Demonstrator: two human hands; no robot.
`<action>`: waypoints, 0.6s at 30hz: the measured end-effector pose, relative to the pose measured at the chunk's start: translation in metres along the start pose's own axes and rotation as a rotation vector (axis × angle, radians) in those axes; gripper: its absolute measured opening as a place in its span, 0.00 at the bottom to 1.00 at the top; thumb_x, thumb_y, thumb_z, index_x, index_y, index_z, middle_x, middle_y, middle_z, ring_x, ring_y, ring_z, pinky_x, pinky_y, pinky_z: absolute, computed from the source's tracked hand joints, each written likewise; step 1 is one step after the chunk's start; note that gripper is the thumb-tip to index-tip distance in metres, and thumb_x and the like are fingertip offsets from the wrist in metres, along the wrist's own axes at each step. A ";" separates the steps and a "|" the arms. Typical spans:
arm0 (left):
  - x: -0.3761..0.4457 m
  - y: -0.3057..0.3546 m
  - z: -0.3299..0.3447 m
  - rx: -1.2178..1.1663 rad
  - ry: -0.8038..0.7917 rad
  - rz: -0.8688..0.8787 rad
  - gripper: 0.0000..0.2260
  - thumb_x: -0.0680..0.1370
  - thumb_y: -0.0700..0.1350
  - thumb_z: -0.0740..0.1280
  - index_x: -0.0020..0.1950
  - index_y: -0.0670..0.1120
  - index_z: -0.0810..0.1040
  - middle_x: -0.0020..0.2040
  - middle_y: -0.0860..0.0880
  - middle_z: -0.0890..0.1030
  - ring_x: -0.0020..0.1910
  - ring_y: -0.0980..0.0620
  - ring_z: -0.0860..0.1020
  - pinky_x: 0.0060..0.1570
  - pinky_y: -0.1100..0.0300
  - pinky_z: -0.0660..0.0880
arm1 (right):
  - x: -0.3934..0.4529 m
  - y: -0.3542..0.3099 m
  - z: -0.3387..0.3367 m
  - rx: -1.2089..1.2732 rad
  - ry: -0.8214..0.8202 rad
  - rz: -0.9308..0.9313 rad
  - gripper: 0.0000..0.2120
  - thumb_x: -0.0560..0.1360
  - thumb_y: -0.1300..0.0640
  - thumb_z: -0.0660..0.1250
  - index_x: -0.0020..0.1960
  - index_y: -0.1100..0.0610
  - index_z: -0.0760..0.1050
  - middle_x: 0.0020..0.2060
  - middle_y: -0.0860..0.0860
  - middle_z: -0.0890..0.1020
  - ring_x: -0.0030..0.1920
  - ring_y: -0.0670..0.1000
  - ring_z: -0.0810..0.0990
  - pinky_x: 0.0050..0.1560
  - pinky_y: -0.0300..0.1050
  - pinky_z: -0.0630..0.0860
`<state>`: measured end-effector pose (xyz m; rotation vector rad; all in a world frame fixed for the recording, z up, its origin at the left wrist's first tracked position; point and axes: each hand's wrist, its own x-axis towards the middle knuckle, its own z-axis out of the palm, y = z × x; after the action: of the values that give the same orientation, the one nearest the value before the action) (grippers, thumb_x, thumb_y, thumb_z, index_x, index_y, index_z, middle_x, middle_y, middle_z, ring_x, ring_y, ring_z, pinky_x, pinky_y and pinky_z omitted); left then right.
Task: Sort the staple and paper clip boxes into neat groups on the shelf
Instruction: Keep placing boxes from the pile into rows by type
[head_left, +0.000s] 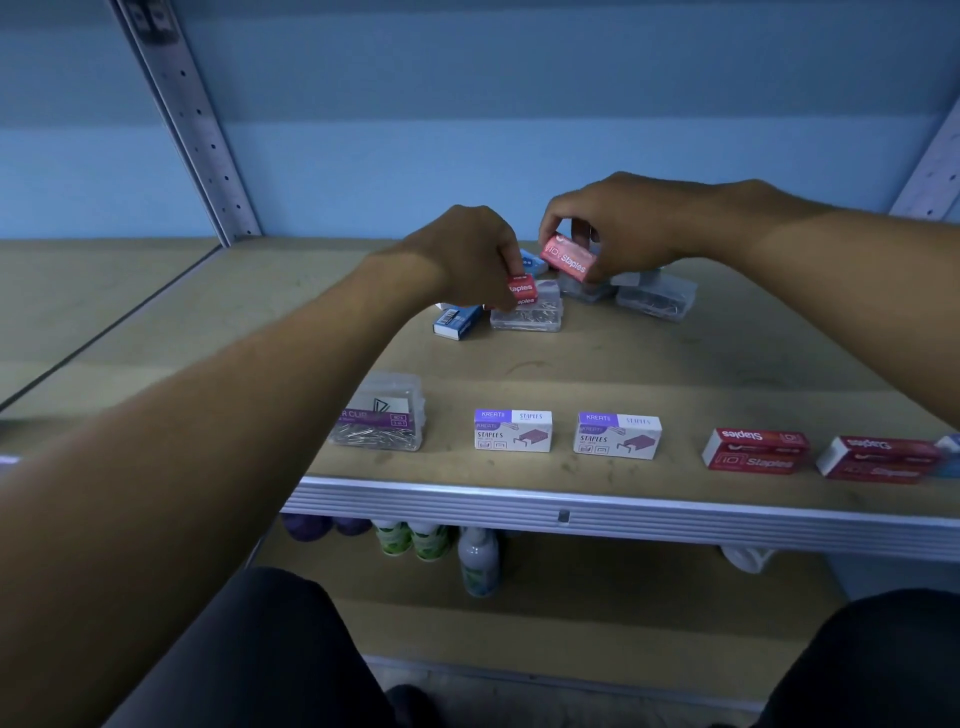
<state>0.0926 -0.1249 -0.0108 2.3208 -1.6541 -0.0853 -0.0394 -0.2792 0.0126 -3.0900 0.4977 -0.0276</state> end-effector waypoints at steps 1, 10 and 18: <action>-0.002 0.000 0.000 -0.003 0.006 0.002 0.14 0.71 0.48 0.77 0.54 0.52 0.80 0.55 0.53 0.80 0.55 0.52 0.78 0.50 0.59 0.74 | -0.004 0.000 -0.001 0.010 0.003 -0.001 0.27 0.66 0.55 0.80 0.60 0.41 0.72 0.49 0.49 0.81 0.48 0.52 0.79 0.50 0.55 0.80; -0.021 0.007 -0.007 -0.037 0.008 0.045 0.19 0.67 0.46 0.80 0.54 0.50 0.79 0.54 0.53 0.81 0.52 0.53 0.78 0.41 0.65 0.71 | -0.041 -0.004 0.000 -0.054 -0.034 -0.073 0.30 0.68 0.52 0.79 0.63 0.41 0.67 0.50 0.48 0.78 0.49 0.51 0.77 0.46 0.52 0.78; -0.040 0.015 0.001 -0.032 -0.007 0.102 0.17 0.67 0.42 0.78 0.52 0.51 0.77 0.50 0.55 0.79 0.38 0.60 0.75 0.34 0.63 0.71 | -0.069 -0.011 0.009 -0.168 -0.147 -0.184 0.11 0.76 0.43 0.66 0.56 0.37 0.66 0.47 0.43 0.76 0.46 0.50 0.78 0.46 0.56 0.78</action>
<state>0.0656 -0.0923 -0.0127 2.2108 -1.7581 -0.0975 -0.1018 -0.2470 0.0024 -3.2571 0.2209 0.2509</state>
